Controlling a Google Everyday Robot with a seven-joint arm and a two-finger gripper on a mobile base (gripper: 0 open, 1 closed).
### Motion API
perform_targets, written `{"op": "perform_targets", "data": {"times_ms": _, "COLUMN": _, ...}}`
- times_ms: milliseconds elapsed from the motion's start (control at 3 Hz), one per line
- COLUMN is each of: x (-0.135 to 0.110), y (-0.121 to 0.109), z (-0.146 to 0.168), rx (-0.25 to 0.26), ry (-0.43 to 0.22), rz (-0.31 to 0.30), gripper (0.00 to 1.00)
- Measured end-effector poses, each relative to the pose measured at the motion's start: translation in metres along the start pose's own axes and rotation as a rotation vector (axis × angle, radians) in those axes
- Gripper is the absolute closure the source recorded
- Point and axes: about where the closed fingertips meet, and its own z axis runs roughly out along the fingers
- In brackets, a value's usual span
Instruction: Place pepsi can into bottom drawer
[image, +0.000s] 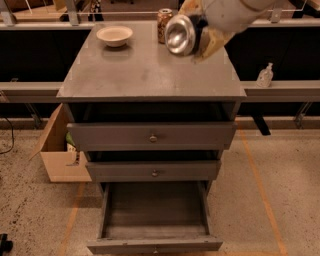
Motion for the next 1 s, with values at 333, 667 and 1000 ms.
{"op": "perform_targets", "data": {"times_ms": 333, "x": -0.031, "y": 0.069, "z": -0.002, "rx": -0.127, "ry": 0.013, "rz": 0.050, "gripper": 1.00}}
{"op": "perform_targets", "data": {"times_ms": 667, "x": -0.038, "y": 0.102, "z": 0.012, "rx": -0.196, "ry": 0.012, "rz": 0.046, "gripper": 1.00}}
{"op": "perform_targets", "data": {"times_ms": 1000, "x": -0.040, "y": 0.099, "z": 0.008, "rx": -0.194, "ry": 0.015, "rz": 0.042, "gripper": 1.00}}
